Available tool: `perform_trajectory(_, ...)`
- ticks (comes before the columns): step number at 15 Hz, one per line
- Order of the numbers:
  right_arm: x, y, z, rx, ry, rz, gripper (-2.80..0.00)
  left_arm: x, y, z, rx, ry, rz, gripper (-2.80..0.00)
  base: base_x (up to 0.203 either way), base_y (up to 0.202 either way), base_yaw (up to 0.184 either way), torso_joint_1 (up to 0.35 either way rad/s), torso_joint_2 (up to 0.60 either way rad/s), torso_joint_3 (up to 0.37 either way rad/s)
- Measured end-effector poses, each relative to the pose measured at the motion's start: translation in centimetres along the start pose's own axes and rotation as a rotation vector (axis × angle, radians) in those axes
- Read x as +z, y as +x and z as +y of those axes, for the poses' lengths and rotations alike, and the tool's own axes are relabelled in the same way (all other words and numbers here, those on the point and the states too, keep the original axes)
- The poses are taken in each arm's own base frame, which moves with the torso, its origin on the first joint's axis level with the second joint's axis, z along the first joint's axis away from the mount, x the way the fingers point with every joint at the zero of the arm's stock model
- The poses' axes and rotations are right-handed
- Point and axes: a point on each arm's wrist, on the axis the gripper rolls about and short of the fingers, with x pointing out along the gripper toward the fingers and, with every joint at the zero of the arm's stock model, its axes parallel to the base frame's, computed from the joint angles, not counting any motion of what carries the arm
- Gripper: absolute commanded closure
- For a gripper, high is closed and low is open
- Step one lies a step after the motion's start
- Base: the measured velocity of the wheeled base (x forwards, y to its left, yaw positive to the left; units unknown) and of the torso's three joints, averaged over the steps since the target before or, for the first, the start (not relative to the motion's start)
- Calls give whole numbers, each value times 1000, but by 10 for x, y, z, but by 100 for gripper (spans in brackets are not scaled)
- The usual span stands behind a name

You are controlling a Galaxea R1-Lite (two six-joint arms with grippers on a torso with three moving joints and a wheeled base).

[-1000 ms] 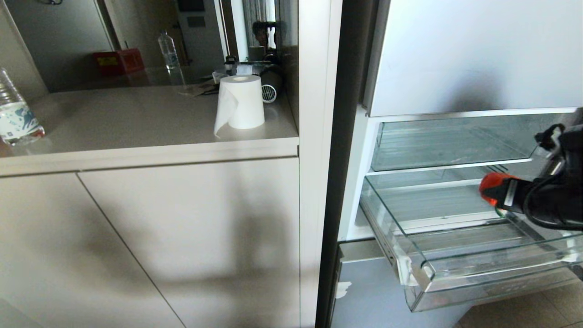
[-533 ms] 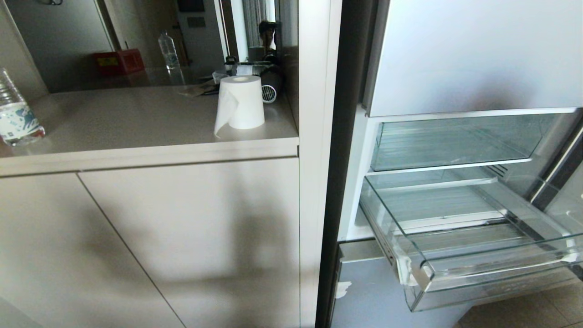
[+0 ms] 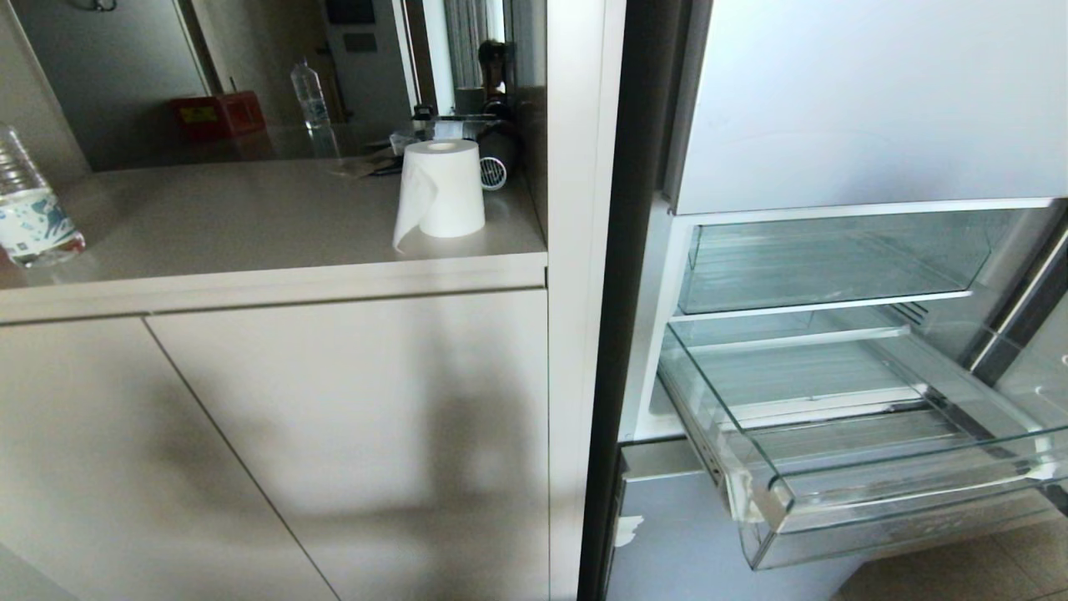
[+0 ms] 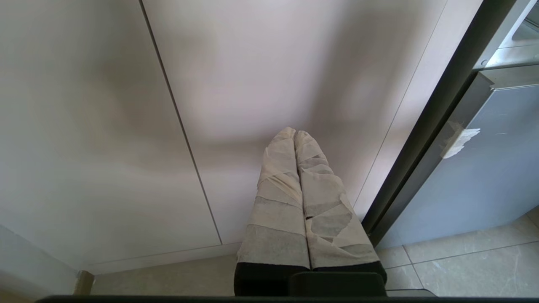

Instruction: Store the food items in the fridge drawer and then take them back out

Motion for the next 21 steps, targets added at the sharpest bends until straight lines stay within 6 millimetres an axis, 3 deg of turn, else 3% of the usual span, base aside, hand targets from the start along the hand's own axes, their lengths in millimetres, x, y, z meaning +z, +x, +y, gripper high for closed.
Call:
perform_trajectory(5, -7, -10, -3, 0, 4, -20, 0, 0, 0, 0, 0, 0, 0, 0, 0, 1, -14, 0, 1, 0)
perform_trajectory(21, -15, -14, -7, -73, 47, -19, 0, 0, 0, 0, 0, 0, 0, 0, -1, 7, -172, 2, 4, 1)
